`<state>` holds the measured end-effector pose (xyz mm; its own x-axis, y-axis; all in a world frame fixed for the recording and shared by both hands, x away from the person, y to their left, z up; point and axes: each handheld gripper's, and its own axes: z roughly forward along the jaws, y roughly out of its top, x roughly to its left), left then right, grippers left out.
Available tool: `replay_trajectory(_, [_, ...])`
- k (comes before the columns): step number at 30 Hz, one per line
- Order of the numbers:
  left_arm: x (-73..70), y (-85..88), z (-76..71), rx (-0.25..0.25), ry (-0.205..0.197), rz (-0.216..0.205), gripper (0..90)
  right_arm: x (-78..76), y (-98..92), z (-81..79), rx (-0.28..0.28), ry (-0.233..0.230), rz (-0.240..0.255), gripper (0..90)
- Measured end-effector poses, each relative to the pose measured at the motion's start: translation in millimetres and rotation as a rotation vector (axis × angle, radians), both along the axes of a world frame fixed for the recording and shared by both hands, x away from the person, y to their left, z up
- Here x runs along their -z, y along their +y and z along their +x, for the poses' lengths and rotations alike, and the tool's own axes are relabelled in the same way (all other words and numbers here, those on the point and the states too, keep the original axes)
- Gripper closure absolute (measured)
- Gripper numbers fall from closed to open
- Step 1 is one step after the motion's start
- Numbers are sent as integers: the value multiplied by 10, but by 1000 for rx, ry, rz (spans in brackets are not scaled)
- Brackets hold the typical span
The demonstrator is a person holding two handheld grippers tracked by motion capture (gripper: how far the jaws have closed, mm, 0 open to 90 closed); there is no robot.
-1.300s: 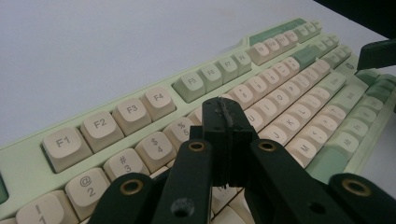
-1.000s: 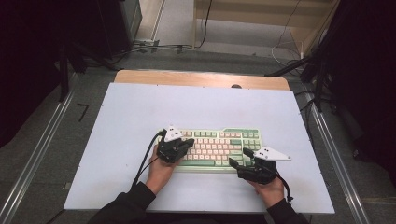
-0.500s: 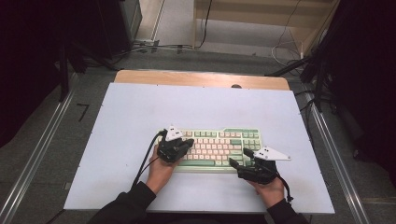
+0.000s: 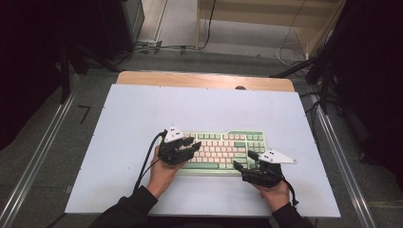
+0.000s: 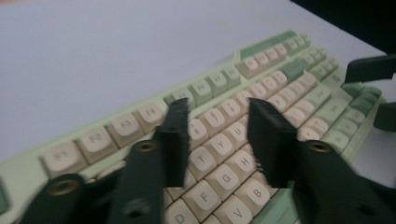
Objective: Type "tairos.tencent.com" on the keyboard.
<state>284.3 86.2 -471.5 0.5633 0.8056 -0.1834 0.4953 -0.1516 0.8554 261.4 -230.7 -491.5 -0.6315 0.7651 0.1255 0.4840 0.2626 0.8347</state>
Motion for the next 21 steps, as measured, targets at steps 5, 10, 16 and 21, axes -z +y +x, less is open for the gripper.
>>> replay_trajectory(5, [11, 202, -31, -80, 4, 23, 324, -14, -13, -1, 7, -7, 3, 280])
replay_trajectory(10, [22, 404, -119, -101, 16, -12, 317, -39, -17, 4, 17, -12, 7, 288])
replay_trajectory(16, [27, 610, -298, -140, -2, -21, 317, -44, 14, 45, 14, -16, 10, 313])
replay_trajectory(21, [28, 769, -468, -222, -62, -40, 320, -54, 91, 67, -7, -11, 14, 358])
